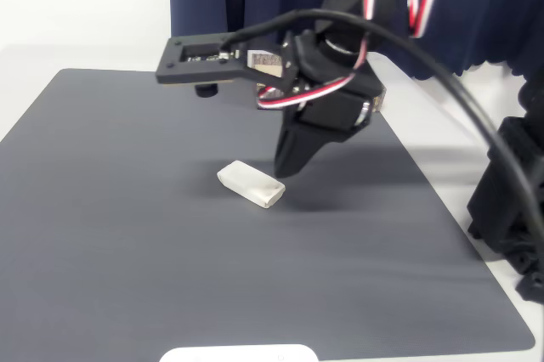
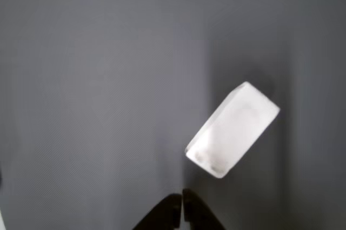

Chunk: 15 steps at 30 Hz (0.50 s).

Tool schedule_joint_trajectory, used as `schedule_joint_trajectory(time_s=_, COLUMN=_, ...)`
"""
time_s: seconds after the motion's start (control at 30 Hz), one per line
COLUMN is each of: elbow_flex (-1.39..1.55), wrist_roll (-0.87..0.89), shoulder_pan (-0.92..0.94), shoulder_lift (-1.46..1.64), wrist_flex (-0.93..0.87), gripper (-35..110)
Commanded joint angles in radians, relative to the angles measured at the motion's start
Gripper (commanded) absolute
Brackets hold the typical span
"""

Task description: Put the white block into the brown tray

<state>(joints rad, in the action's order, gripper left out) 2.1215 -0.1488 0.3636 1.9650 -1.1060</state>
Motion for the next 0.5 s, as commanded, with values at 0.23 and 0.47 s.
schedule_joint_trajectory(time_s=0.23, elbow_flex=-0.123, wrist_roll=-0.123, shoulder_pan=0.123, shoulder_lift=-0.092, wrist_flex=-0.035, gripper=0)
schedule_joint_trajectory(time_s=0.47, elbow_flex=-0.172, wrist_roll=-0.153, shoulder_pan=0.175, shoulder_lift=-0.164, wrist_flex=-0.037, gripper=0)
